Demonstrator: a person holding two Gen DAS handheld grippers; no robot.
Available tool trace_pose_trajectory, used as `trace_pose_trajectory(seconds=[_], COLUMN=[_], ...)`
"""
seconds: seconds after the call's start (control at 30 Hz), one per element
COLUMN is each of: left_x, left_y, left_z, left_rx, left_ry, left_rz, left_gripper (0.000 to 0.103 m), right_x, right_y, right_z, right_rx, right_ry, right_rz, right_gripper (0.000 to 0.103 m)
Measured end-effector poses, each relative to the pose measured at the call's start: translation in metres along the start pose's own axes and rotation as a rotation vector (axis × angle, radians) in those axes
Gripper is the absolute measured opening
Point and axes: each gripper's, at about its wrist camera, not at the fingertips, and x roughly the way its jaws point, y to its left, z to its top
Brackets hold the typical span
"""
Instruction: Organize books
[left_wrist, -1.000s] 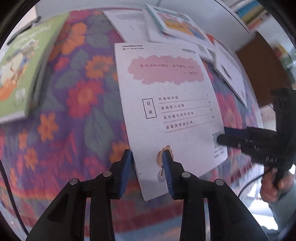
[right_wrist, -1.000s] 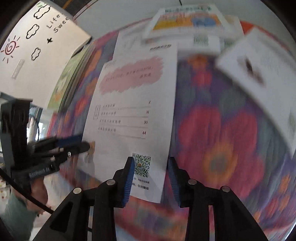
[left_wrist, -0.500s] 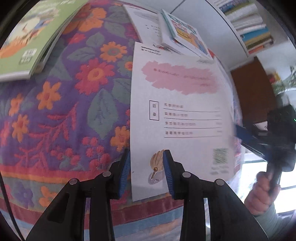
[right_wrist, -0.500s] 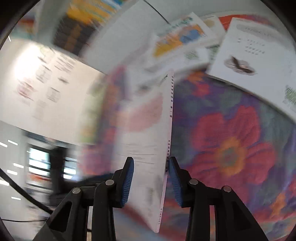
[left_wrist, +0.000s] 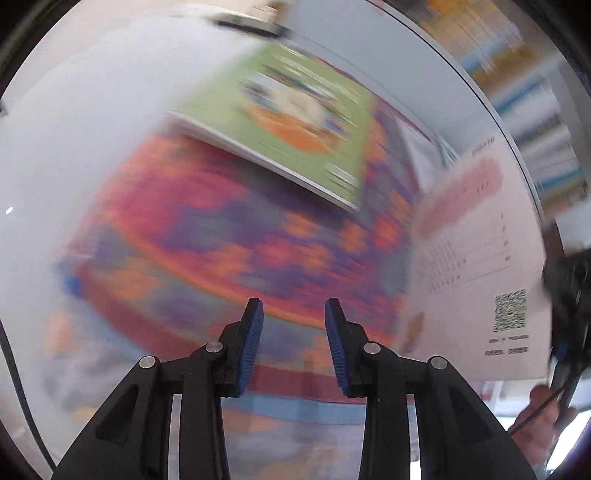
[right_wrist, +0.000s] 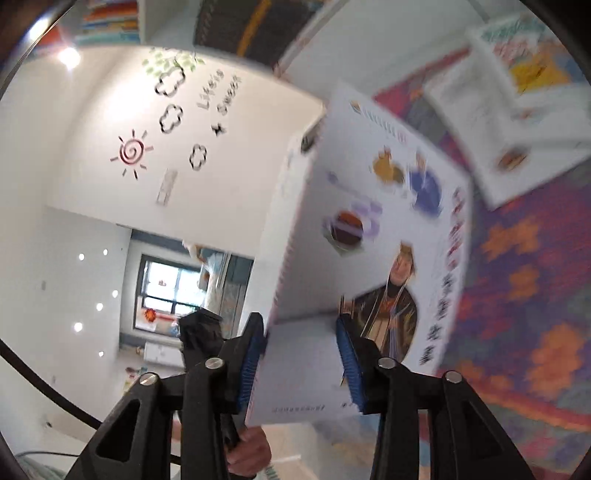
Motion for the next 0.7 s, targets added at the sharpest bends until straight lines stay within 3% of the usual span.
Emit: trace_pose_trajectory(seconds=[0.07,0.13,0.3,0.43,0.6,0.7], left_x=[-0.007,-0.009,-0.001,0.002,-0.005,-0.001], left_y=[0.017,0.028,0.038,0.036,0.042,0.049], left_z=[0.006,0.009,0.012,0.024,0.036,0.039], left_rx=[-0.023,-0.039,-0.077,-0.089,-0.106,-0.142], left_ry=[-0.012,-0.012,0.012,0.019,-0.007,0.003], left_rz=[0.011,0.004,-0.083,-0.106,-0.104,-0.091], left_gripper=[0.031,0.031,0.033,0.033,0.033,0.036], right_x=[0.018,0.029,0.029,0.028,0.053,0.053], right_y=[0.005,0.009,-0.012,-0.012,0.015,0.017], right_z=[-0.006,-0.012,-0.012,-0.004,-0.01,-0.012], right_rx=[-0.006,-0.041,-0.005,0.015,-0.074,-0.096], right_ry=[0.039,0.056,0.05,0.061,0.14,0.145], right_rz=[-0.003,-0.06,-0.136,-0.111,-0.113,-0.13], right_gripper=[0.042,0.058,0.065,0.066,0.066,0.066])
